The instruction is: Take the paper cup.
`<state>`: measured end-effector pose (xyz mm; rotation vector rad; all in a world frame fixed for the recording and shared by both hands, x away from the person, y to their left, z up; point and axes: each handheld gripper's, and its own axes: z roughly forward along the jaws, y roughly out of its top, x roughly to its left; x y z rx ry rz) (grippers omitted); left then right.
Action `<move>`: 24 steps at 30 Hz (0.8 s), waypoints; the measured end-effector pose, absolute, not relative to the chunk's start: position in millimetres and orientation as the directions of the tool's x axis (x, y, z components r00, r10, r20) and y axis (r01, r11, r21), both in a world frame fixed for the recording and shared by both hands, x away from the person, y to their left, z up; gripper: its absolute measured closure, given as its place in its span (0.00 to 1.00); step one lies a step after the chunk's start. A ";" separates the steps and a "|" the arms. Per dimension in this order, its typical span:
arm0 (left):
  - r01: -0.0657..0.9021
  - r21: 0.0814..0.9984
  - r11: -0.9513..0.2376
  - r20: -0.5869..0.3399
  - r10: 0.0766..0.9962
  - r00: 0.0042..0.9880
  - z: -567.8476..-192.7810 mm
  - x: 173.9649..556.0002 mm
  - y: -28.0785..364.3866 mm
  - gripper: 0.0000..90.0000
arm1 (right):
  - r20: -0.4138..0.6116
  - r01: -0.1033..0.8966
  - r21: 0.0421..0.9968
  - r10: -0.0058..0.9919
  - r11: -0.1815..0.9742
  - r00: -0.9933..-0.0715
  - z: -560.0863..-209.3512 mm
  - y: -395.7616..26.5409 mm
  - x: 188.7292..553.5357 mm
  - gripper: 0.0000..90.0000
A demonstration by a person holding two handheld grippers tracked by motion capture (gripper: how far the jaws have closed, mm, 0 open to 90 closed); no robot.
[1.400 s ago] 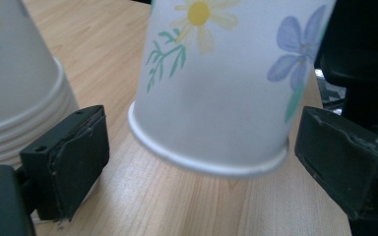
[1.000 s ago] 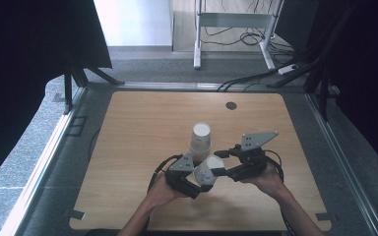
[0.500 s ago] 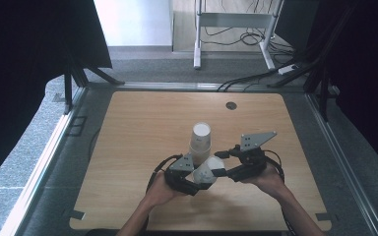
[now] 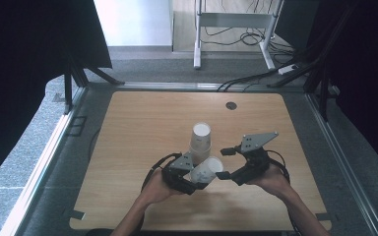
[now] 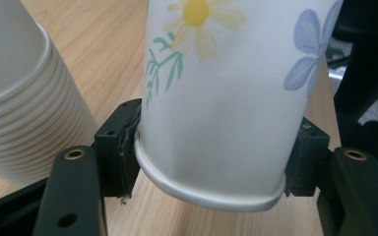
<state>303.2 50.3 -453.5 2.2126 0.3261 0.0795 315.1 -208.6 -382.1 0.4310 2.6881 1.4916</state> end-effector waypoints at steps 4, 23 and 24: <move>0.187 0.742 -0.644 -0.031 0.244 0.969 -448.4 303.4 47.5 0.40 | 0.067 0.212 0.802 0.269 0.559 -0.961 -381.8 -209.0 313.7 0.15; 0.122 0.593 -0.796 0.024 0.169 0.985 -431.8 305.7 30.9 0.39 | 0.002 0.151 0.700 0.209 0.698 -0.978 -390.8 -192.7 308.4 0.15; 0.116 0.587 -0.801 0.030 0.164 0.986 -431.0 306.0 30.2 0.39 | 0.003 0.152 0.697 0.210 0.700 -0.978 -391.5 -191.5 308.1 0.16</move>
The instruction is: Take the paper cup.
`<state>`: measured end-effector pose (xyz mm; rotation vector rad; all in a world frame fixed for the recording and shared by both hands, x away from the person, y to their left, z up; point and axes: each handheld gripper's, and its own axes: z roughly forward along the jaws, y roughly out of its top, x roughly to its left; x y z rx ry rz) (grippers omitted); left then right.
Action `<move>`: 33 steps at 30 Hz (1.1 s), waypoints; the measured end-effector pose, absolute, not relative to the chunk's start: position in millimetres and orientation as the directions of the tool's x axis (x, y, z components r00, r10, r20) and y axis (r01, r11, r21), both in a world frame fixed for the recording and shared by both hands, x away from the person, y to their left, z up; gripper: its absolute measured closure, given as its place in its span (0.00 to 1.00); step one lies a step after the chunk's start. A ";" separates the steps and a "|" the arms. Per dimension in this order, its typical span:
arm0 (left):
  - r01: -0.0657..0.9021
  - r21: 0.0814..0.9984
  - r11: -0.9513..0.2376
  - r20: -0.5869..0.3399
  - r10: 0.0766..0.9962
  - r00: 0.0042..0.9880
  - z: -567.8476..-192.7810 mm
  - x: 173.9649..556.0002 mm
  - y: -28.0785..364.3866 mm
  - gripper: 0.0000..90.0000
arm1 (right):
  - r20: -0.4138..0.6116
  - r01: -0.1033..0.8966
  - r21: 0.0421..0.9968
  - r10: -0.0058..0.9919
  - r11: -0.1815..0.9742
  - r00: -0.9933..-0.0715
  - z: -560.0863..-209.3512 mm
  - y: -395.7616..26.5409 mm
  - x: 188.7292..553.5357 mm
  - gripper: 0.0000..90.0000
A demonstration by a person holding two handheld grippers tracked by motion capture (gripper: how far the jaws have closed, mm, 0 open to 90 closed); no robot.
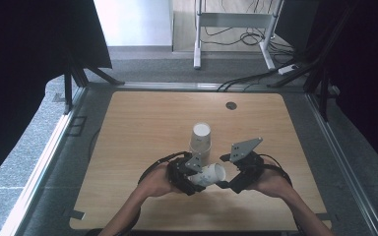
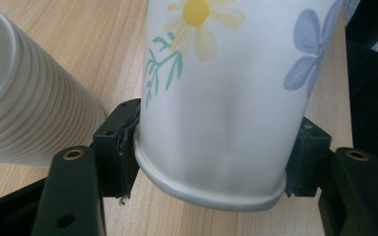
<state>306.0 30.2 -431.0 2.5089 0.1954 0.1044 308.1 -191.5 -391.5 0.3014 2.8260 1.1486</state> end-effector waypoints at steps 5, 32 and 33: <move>0.110 0.579 -0.808 0.028 0.155 0.988 -430.0 306.5 26.1 0.39 | 0.002 0.139 0.684 0.189 0.716 -0.982 -395.3 -184.6 307.7 0.18; 0.151 0.626 -0.765 -0.014 0.182 0.983 -431.5 307.5 23.3 0.17 | 0.042 0.150 0.679 0.165 0.718 -0.985 -399.6 -179.8 306.8 0.41; 0.158 0.641 -0.751 -0.020 0.190 0.982 -430.8 307.6 25.5 0.15 | 0.048 0.155 0.687 0.167 0.710 -0.985 -398.6 -181.5 307.3 0.41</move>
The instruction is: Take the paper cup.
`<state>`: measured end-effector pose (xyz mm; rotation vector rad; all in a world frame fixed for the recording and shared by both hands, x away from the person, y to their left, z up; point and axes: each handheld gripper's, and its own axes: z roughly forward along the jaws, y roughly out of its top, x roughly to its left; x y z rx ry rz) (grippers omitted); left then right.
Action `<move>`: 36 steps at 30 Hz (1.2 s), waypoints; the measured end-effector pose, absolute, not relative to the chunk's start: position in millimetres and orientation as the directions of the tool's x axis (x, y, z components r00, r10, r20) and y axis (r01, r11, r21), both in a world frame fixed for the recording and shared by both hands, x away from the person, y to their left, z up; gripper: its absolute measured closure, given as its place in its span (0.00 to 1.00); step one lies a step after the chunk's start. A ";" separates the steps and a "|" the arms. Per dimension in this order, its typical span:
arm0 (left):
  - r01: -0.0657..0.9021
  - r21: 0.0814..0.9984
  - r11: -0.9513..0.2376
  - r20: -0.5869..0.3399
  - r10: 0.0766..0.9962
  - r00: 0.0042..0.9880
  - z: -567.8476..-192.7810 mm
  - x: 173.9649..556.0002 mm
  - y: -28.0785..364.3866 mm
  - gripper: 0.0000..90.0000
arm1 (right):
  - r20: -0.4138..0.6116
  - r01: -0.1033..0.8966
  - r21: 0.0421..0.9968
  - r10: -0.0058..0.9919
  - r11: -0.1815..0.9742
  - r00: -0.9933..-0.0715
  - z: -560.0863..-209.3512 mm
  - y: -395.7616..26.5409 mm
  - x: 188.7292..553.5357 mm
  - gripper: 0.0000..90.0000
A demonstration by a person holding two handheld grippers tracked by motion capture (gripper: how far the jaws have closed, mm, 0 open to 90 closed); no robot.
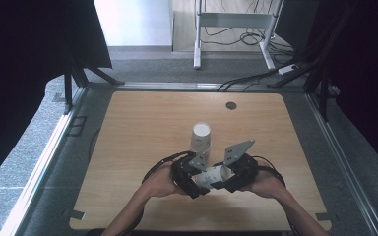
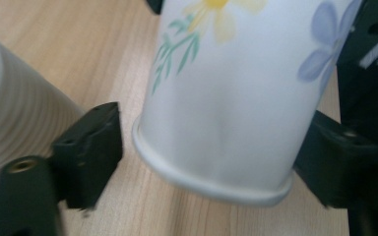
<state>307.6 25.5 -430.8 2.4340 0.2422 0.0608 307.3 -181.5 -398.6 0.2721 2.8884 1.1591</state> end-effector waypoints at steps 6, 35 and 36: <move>0.178 0.738 -0.651 -0.051 0.210 0.976 -427.3 306.0 38.6 0.08 | 0.086 0.185 0.745 0.184 0.640 -0.979 -393.5 -193.5 310.4 0.41; 0.129 0.920 -0.370 -0.078 0.149 0.986 -433.9 290.8 56.7 0.21 | 0.155 0.190 0.895 0.118 0.402 -0.981 -408.7 -220.9 301.4 0.41; 0.132 0.923 -0.362 -0.083 0.147 0.986 -434.4 290.8 57.0 0.22 | 0.158 0.191 0.897 0.115 0.399 -0.981 -409.3 -221.1 301.2 0.41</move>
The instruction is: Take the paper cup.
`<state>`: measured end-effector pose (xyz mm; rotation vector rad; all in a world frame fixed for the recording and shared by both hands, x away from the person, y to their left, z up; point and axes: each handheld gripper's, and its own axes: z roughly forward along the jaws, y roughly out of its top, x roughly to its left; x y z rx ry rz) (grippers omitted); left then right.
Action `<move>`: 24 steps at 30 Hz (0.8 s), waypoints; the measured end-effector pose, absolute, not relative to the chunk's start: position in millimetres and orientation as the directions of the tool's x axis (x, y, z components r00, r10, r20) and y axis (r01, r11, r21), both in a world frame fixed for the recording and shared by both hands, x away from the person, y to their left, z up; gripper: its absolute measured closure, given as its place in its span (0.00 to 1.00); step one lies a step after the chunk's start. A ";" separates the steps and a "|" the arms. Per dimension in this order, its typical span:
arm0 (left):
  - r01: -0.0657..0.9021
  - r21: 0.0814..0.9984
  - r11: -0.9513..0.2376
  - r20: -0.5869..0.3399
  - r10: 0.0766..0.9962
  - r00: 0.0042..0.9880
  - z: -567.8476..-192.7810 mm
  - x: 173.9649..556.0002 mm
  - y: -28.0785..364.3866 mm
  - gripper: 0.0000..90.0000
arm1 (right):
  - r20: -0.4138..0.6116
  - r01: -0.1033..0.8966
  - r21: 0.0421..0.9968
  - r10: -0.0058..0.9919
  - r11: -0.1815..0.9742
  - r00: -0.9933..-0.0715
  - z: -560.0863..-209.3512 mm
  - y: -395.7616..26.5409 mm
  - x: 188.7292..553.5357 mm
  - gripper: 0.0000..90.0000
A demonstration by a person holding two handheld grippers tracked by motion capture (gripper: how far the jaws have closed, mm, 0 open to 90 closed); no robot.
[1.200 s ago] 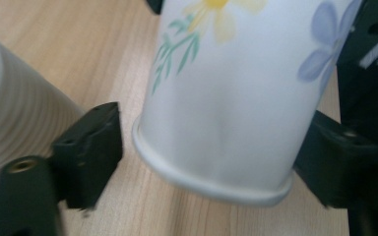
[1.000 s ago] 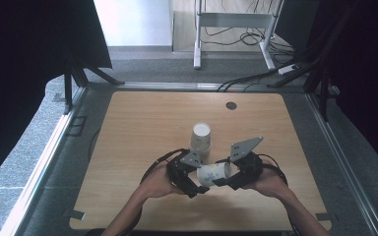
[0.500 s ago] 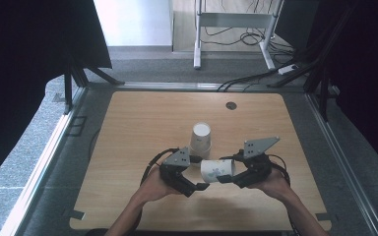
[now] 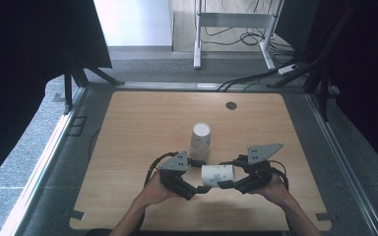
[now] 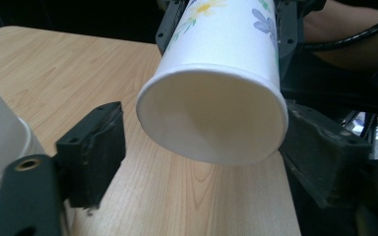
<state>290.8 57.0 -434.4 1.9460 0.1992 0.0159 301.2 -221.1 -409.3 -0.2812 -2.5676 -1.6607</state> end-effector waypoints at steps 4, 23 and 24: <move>0.135 0.931 -0.339 -0.096 0.129 0.987 -436.0 291.1 58.4 0.28 | 0.169 0.196 0.901 0.103 0.387 -0.980 -411.0 -221.9 301.1 0.41; 0.125 0.935 -0.331 -0.092 0.114 0.989 -439.6 291.5 58.7 0.39 | 0.190 0.210 0.893 0.089 0.398 -0.978 -412.8 -220.9 305.3 0.41; 0.125 0.934 -0.333 -0.091 0.115 0.989 -439.7 291.5 58.8 0.39 | 0.194 0.213 0.891 0.089 0.400 -0.977 -413.1 -220.9 305.6 0.41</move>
